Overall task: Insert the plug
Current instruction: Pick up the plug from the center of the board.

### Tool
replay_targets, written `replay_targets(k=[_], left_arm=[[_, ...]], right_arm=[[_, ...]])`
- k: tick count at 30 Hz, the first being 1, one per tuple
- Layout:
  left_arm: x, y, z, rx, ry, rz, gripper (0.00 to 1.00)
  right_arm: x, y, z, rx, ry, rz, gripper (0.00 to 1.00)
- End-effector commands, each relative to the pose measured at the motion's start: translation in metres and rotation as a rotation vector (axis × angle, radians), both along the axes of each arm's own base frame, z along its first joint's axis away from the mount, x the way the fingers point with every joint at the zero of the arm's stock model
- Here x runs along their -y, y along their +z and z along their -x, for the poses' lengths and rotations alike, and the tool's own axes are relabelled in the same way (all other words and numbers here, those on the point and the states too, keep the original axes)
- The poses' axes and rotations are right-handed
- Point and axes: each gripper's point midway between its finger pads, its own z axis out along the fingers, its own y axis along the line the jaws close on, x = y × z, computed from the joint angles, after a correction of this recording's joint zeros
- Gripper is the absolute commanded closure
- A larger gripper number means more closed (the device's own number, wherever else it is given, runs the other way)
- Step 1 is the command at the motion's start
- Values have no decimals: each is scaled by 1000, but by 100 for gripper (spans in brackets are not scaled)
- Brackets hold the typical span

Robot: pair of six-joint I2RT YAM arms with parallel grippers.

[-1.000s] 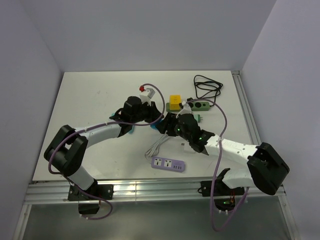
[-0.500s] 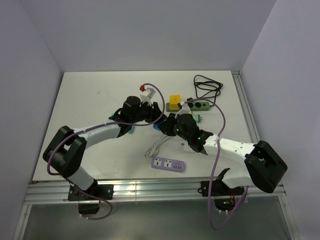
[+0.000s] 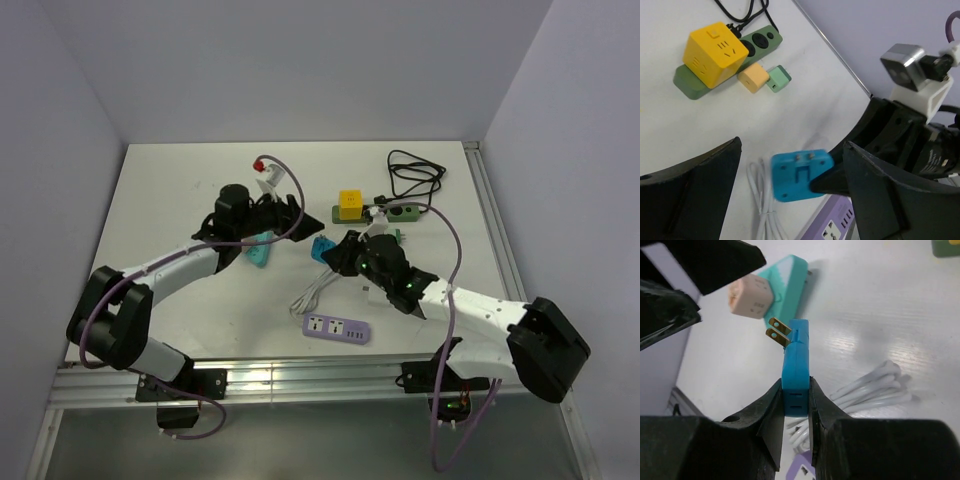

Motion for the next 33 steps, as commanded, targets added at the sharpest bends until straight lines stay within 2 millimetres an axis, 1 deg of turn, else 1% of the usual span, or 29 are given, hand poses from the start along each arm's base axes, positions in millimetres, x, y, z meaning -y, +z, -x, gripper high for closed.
replay_targets(k=[1,2,4,5,6,7,8,10,11,17,19,24,27,28,33], left_arm=[[-10,26,21,61,-145,124,11],[-15,26,19,54,-149,138,11],[-15,25,22,70,-190,160,11],[-15,26,29,62,-236,177,11],[-14,20,33,47,-259,182,11],[-14,26,38,79,-300,205,11],[-14,23,42,55,-312,218,10],[-15,24,44,73,-330,234,10],[-16,22,47,71,-336,235,10],[-19,28,64,119,-400,266,10],[-19,26,68,118,-424,271,11],[-18,22,71,111,-452,284,14],[-18,20,74,112,-473,292,17],[-17,20,74,110,-476,293,20],[-10,17,74,100,-489,285,23]], right_arm=[[-3,36,6,105,43,-73,100],[-2,38,8,111,50,-78,100],[0,47,14,138,68,-99,100],[-1,50,19,142,93,-108,100],[0,52,22,151,101,-112,100],[0,53,24,157,114,-116,100],[1,50,26,157,117,-113,100],[3,55,28,182,123,-131,100],[2,53,31,181,139,-134,100],[4,59,32,207,157,-143,100],[3,63,34,217,176,-158,100],[1,65,38,218,207,-179,100],[-2,64,38,207,223,-195,100],[-3,64,40,204,237,-203,100],[-8,65,41,198,269,-223,100]])
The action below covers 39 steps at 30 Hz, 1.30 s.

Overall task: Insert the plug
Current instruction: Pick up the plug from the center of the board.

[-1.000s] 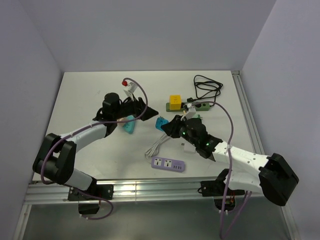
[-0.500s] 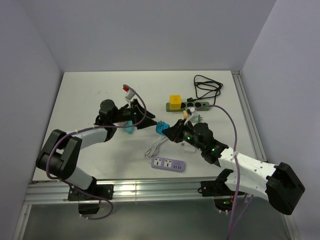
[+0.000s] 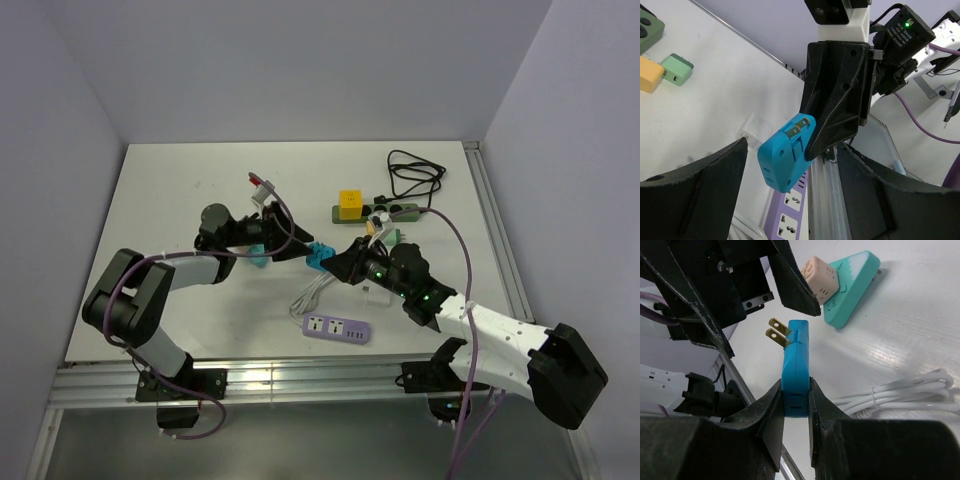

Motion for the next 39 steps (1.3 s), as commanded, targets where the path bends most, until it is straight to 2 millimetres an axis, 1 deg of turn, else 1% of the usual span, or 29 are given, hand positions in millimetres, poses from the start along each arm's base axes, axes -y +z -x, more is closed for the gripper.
replay_targets(k=[1,3,4,6,9,10,12,13,18,19,21,22,23,24,30,33,34,36,37,38,39], left_arm=[[6,8,7,63,-49,18,23],[8,8,7,61,-50,12,26],[11,6,8,58,-57,6,31],[14,8,8,63,-63,4,37],[20,6,12,63,-82,-6,41],[22,5,13,70,-85,-8,47],[23,5,11,67,-82,-11,51],[23,5,12,67,-85,-10,56],[23,7,13,59,-98,0,69],[24,7,13,50,-101,1,75],[24,8,13,45,-105,3,82],[24,9,13,44,-106,6,92],[24,10,14,43,-109,8,98],[23,11,13,39,-108,8,99],[23,13,13,0,-98,-9,100],[22,14,14,-25,-101,-13,95],[22,15,13,-28,-99,-14,91],[22,15,13,-36,-96,-19,87],[21,16,14,-34,-99,-17,83],[20,18,17,-29,-106,-9,77],[19,23,20,-13,-118,9,65]], right_arm=[[-6,18,2,51,45,-54,100],[-7,17,1,46,45,-50,100],[-7,15,1,43,46,-47,100],[-8,15,2,45,51,-50,100],[-8,14,1,40,52,-48,100],[-8,15,1,41,52,-49,100],[-8,14,1,41,54,-47,100],[-8,15,1,41,54,-49,100],[-9,13,2,38,60,-46,100],[-9,12,2,39,58,-43,100],[-8,10,1,40,56,-31,100],[-8,8,1,38,55,-24,100],[-8,8,0,43,56,-18,100],[-7,6,0,41,52,-12,100],[-5,3,-3,54,40,14,100],[-3,1,-6,66,27,38,100],[-3,2,-6,77,27,43,100],[-2,2,-6,82,25,47,100],[-2,3,-5,87,31,45,100],[-3,3,-4,87,39,42,100],[-5,6,-2,95,54,30,100]])
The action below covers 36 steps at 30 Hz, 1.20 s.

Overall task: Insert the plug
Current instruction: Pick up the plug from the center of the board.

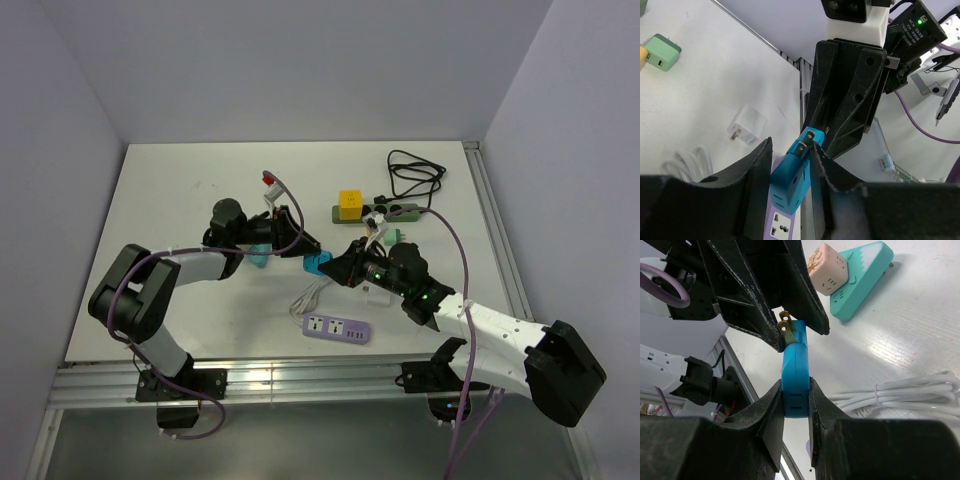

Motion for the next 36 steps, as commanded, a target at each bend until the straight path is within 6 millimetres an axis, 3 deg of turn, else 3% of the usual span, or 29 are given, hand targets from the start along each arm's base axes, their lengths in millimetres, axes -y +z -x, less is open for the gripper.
replay_targets(k=[1,9,15,29,32,36], left_arm=[[1,33,18,56,-65,64,61],[-1,41,25,70,-83,90,46],[0,37,21,62,-68,70,61],[5,27,22,44,-76,46,49],[6,23,20,37,-65,34,49],[6,20,20,34,-70,30,61]], right_arm=[[0,12,-7,67,-10,-6,100],[-6,9,-6,44,19,-12,100],[-6,10,-5,46,19,-13,100],[-4,14,-5,59,15,-18,100],[-4,13,-4,60,16,-19,100],[-5,14,-4,61,18,-20,100]])
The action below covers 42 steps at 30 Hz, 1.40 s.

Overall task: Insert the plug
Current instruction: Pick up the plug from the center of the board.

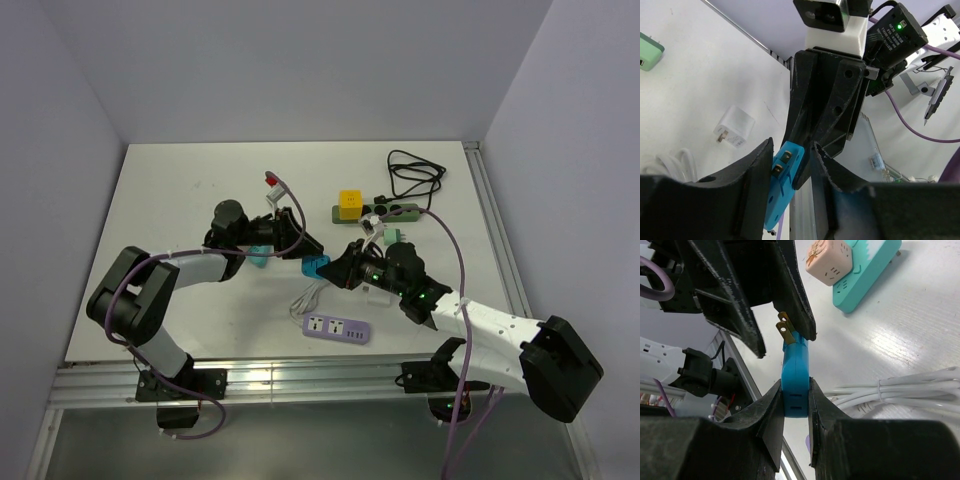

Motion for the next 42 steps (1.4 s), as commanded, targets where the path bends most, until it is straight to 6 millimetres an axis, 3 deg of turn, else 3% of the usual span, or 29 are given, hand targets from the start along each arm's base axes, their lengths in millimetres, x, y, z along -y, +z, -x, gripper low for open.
replay_targets(k=[1,5,12,35,37,38,42], left_arm=[[3,11,9,64,-45,17,62],[5,7,10,56,-54,12,64],[6,8,10,51,-64,13,76],[10,-1,6,-12,-83,6,78],[9,1,7,-1,-83,11,72],[8,1,8,1,-83,11,63],[4,16,12,46,-76,31,41]], right_arm=[[0,24,-8,80,-22,-38,100],[1,24,-8,80,-24,-39,100],[1,25,-7,84,-24,-42,100],[3,26,-8,129,-45,5,100],[3,24,-9,122,-49,6,100],[2,25,-8,120,-46,3,100],[2,23,-9,109,-46,-1,100]])
